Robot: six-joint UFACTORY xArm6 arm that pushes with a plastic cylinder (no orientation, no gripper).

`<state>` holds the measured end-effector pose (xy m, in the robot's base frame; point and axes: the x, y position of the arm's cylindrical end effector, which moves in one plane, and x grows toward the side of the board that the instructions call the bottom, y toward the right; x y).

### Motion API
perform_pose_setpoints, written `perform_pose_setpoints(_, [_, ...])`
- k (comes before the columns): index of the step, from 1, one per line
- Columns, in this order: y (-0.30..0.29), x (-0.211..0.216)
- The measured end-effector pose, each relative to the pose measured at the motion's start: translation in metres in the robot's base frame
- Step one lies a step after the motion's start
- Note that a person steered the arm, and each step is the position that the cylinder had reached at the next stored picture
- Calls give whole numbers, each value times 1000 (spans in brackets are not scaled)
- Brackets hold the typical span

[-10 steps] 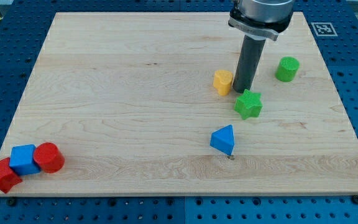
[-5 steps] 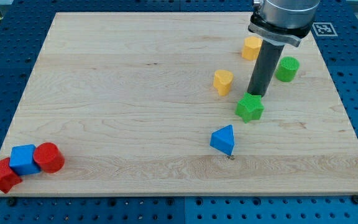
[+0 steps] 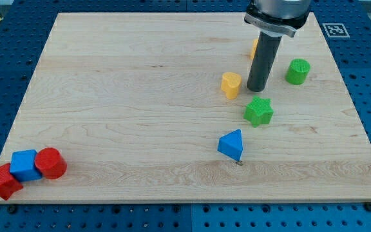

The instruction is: Move the yellow heart towards the red circle

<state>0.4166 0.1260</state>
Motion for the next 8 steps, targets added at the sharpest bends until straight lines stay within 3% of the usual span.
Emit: perform_pose_setpoints(8, [-93, -1])
